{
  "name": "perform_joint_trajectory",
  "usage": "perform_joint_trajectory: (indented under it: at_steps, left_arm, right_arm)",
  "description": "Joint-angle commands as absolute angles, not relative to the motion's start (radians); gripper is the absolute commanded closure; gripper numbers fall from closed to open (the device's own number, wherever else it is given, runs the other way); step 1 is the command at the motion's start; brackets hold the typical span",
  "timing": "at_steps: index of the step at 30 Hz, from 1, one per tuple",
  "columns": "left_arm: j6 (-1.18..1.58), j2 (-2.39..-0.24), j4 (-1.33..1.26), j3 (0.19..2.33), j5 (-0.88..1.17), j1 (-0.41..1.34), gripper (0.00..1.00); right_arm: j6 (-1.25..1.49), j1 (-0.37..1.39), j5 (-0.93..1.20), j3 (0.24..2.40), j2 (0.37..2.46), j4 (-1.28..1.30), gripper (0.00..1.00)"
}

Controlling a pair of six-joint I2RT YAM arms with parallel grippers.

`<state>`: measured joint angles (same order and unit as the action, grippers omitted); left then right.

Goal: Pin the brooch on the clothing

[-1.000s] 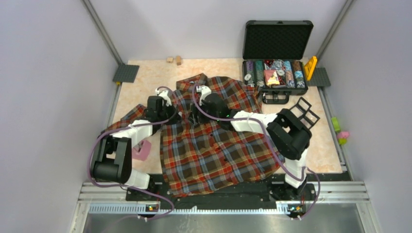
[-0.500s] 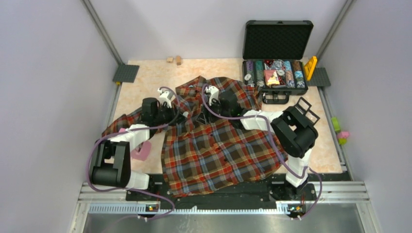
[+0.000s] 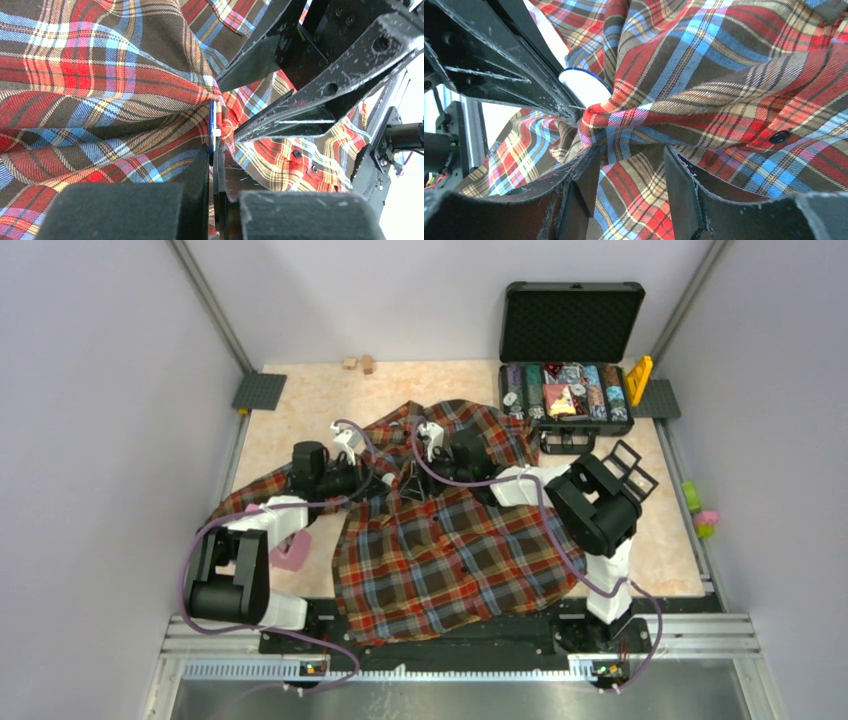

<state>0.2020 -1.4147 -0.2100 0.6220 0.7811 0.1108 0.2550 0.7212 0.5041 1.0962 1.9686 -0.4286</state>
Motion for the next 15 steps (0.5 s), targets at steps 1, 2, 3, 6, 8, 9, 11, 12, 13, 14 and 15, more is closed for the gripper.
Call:
perform_joint_trajectory:
  at_steps: [1,2,3,6,8,9,11,12,13,14,15]
  left_arm:
    - [0.17,-1.406,-0.246,0.62,0.836,0.107,1.0]
    - [0.168,-1.406,-0.245,0.622,0.837,0.107,1.0]
    - [0.166,-1.407,-0.241,0.623,0.84,0.107,1.0]
    - [0.16,-1.405,-0.233,0.627,0.842,0.107,1.0]
    - [0.156,-1.405,-0.235,0.627,0.848,0.107,1.0]
    - [0.155,-1.409,-0.235,0.627,0.852,0.107,1.0]
    - [0.154,-1.411,-0.237,0.627,0.86,0.107,1.0]
    - [0.152,-1.41,-0.237,0.627,0.863,0.107,1.0]
    - [0.151,-1.411,-0.238,0.626,0.867,0.107,1.0]
    - [0.15,-1.41,-0.238,0.626,0.869,0.107,1.0]
    - [0.15,-1.41,-0.238,0.626,0.871,0.107,1.0]
  right_arm:
    - [0.275,0.695,0.594,1.146,1.967,-0.541,0.49]
    - [0.275,0.694,0.605,1.149,1.967,-0.544,0.49]
    - [0.275,0.693,0.613,1.154,1.969,-0.543,0.49]
    - [0.273,0.693,0.626,1.17,1.981,-0.531,0.48]
    - [0.271,0.693,0.629,1.179,1.988,-0.53,0.48]
    - [0.274,0.693,0.63,1.183,1.99,-0.533,0.48]
    - [0.277,0.693,0.633,1.196,1.996,-0.53,0.48]
    - [0.278,0.694,0.633,1.2,1.999,-0.527,0.48]
    - [0.279,0.693,0.634,1.206,2.003,-0.524,0.48]
    - [0.279,0.694,0.634,1.21,2.007,-0.523,0.49]
    - [0.277,0.693,0.634,1.216,2.01,-0.52,0.5]
